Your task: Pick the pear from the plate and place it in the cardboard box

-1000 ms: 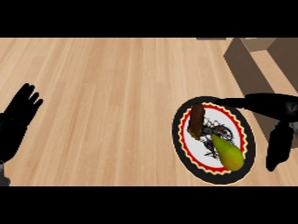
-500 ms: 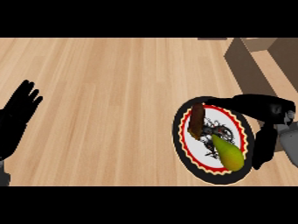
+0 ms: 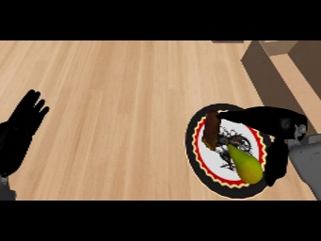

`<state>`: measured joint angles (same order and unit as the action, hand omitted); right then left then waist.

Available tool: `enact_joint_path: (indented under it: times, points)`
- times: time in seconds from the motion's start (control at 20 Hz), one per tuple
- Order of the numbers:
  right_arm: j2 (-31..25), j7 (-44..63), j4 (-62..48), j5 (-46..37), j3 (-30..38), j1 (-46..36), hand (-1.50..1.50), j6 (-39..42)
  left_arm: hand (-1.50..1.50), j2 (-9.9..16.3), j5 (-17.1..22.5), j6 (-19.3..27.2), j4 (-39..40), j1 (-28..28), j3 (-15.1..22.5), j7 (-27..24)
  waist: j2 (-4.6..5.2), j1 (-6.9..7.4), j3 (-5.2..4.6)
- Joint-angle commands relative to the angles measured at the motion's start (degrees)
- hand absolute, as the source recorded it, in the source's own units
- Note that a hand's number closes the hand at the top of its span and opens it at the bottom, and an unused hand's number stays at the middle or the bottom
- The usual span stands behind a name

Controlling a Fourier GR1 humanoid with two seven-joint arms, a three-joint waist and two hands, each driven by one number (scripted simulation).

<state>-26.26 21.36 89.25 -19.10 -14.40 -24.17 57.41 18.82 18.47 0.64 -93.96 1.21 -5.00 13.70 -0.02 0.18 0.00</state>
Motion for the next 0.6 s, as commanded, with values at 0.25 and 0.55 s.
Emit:
enact_joint_path:
  times: [0.25, 0.55]
  points:
    - [1.2, -2.6, -2.9, -7.6, -0.5, 0.3, -1.50, 1.2, 0.00, -2.2, -1.8, 0.2, -2.8, 0.8, -0.9, 3.1, 0.01, 0.14, 0.02]
    - [3.6, -5.3, -4.8, -12.0, -2.8, 1.9, -1.50, -0.4, 0.00, -3.9, -3.6, -0.3, -3.1, -0.2, -1.3, 2.0, 0.02, 0.13, 0.02]
